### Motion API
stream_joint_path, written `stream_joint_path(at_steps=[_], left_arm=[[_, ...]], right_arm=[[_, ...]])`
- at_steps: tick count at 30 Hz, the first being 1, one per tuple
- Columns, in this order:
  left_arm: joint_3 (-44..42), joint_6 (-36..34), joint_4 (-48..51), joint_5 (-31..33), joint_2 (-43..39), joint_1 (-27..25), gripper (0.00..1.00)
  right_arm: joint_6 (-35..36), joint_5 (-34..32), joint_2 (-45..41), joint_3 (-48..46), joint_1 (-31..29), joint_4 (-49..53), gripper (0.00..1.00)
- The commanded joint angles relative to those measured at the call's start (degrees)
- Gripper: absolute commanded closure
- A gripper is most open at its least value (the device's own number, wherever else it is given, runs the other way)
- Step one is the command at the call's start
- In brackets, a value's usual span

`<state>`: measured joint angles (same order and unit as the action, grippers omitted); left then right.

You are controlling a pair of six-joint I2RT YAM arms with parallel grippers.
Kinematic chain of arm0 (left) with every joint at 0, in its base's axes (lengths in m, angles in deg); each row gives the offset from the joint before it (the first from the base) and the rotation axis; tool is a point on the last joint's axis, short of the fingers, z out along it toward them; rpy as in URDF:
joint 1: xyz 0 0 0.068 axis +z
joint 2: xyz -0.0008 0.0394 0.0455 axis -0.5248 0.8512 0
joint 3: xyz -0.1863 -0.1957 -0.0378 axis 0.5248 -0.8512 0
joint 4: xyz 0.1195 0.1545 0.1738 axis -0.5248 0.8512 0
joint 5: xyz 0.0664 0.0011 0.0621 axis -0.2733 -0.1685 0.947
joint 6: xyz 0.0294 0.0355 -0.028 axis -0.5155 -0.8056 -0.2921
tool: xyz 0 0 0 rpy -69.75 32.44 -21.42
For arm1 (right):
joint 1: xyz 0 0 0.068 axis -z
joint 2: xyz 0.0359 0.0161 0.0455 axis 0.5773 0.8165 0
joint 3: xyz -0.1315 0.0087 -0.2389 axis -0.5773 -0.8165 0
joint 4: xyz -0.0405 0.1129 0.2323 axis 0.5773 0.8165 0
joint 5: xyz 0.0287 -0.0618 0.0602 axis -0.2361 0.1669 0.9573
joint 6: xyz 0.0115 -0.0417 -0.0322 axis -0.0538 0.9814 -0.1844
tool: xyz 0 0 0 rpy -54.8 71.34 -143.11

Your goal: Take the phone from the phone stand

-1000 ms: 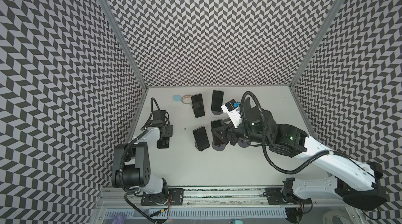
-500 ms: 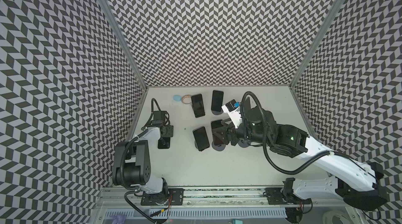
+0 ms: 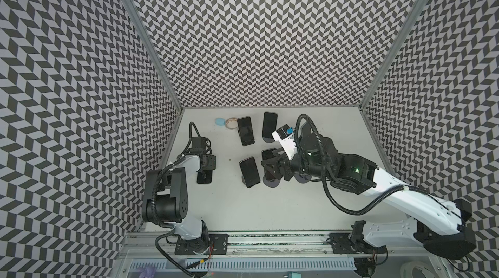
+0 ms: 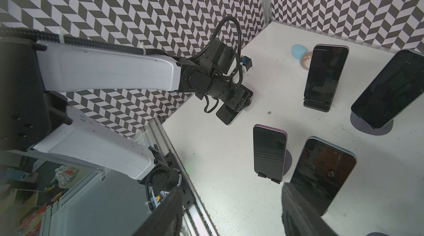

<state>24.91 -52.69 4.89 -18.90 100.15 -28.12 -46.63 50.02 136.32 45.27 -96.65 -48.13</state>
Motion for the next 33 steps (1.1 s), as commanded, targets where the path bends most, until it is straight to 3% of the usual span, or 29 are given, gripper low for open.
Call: stream_joint_path(at_steps=[1, 20, 33], left_arm=[[0.49, -0.09, -0.30, -0.04, 1.90, 0.38, 0.30], [-0.33, -0.53, -1.60, -0.08, 2.96, 0.50, 0.18], [0.34, 1.24, -1.62, -1.48, 1.58, 0.71, 0.16]], right_arm=[[0.84, -0.12, 0.73, 2.20, -0.34, -2.97, 0.34], [-0.65, -0.69, 2.07, 3.00, -0.33, -3.38, 0.35], [-1.37, -1.56, 2.38, 4.06, -0.31, -2.13, 0.34]])
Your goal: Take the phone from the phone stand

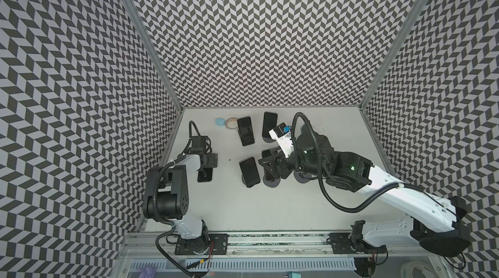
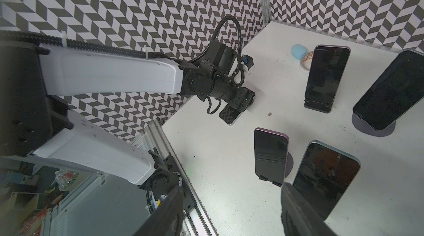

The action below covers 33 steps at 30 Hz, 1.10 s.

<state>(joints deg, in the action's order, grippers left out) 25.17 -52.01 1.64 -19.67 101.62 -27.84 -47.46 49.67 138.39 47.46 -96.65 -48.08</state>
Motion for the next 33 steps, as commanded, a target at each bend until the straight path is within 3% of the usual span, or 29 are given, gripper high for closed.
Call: stream_joint_path(at_steps=[1, 7, 17, 23, 29, 33], left_arm=[[0.39, 0.80, 1.71, -0.97, -0.42, 0.49, 0.16], [3.13, 2.41, 2.18, -1.26, -5.24, 0.75, 0.15], [10.78, 7.16, 5.81, 0.82, -16.43, -1.13, 0.15], [14.26, 10.51, 4.45, 2.56, -24.57, -8.26, 0.14], [19.47, 11.31, 5.32, 8.27, -30.04, -19.99, 0.14], [19.54, 11.27, 5.20, 8.28, -34.72, -26.01, 0.14]], right_arm=[[-0.60, -1.19, 0.32, 1.95, -0.39, -2.18, 0.34], [-0.82, -2.67, 0.71, 3.80, -0.32, -0.53, 0.34], [-2.55, -11.66, -1.51, 5.87, -0.23, 4.09, 0.31], [-2.95, -14.98, -2.93, 7.00, -0.28, 7.00, 0.31], [-6.20, -18.86, -1.66, 9.96, -0.20, 10.71, 0.31], [-10.13, -21.30, -1.07, 11.09, -0.18, 13.36, 0.31]])
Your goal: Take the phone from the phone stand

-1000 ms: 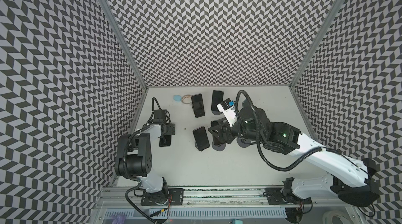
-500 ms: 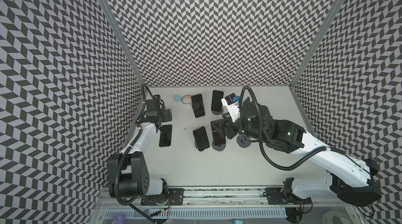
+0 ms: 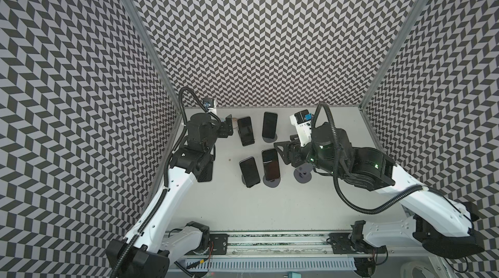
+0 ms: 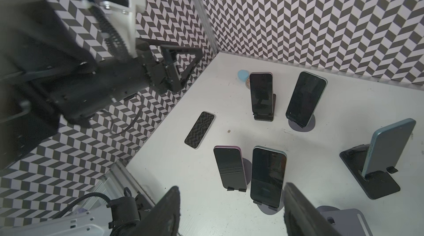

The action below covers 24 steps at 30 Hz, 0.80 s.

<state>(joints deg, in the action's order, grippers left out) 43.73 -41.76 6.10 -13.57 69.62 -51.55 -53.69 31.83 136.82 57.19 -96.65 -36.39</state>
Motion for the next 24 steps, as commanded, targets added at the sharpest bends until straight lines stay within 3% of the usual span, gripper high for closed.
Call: stream_joint_path(at_steps=[1, 11, 18, 24], left_arm=[[0.76, 0.68, 0.92, 2.01, -4.07, -3.71, 0.14], [-3.63, -0.06, 5.45, -5.84, -16.89, -16.37, 0.14], [-6.35, -4.20, 9.89, -17.46, -22.44, -17.54, 0.13], [-10.20, -11.19, 9.84, -26.57, -25.98, -17.57, 0.11]], right_arm=[[-5.13, -4.25, 0.57, 1.54, -0.15, 2.34, 0.32], [-20.24, -12.76, 2.94, 1.48, -0.15, 14.42, 0.33], [-33.32, -16.36, 3.47, -2.22, -0.29, 21.00, 0.32], [-39.04, -17.73, 3.93, -8.64, -0.20, 19.90, 0.29]])
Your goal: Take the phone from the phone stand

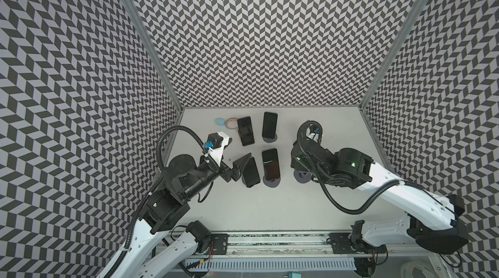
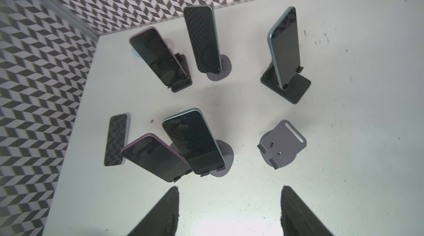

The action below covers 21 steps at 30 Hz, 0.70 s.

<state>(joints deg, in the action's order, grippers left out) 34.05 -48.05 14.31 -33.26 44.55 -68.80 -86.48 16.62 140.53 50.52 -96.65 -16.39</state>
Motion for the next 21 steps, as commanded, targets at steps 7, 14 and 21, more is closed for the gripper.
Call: stream_joint_path(at_steps=[7, 14, 21], left_arm=[[-4.95, -11.66, -1.76, -10.62, -1.86, -0.80, 0.09], [-4.64, -12.90, -0.60, -12.51, -1.85, -1.39, 0.08], [-6.12, -12.28, 3.45, -9.87, -4.99, -1.39, 0.07]], right_arm=[[-9.71, -2.91, 0.56, -12.45, 3.56, -8.77, 0.22], [-6.45, 6.90, 1.46, -21.80, 16.45, -18.05, 0.19], [-10.04, 9.41, 10.60, -18.44, 19.46, -16.49, 0.15]])
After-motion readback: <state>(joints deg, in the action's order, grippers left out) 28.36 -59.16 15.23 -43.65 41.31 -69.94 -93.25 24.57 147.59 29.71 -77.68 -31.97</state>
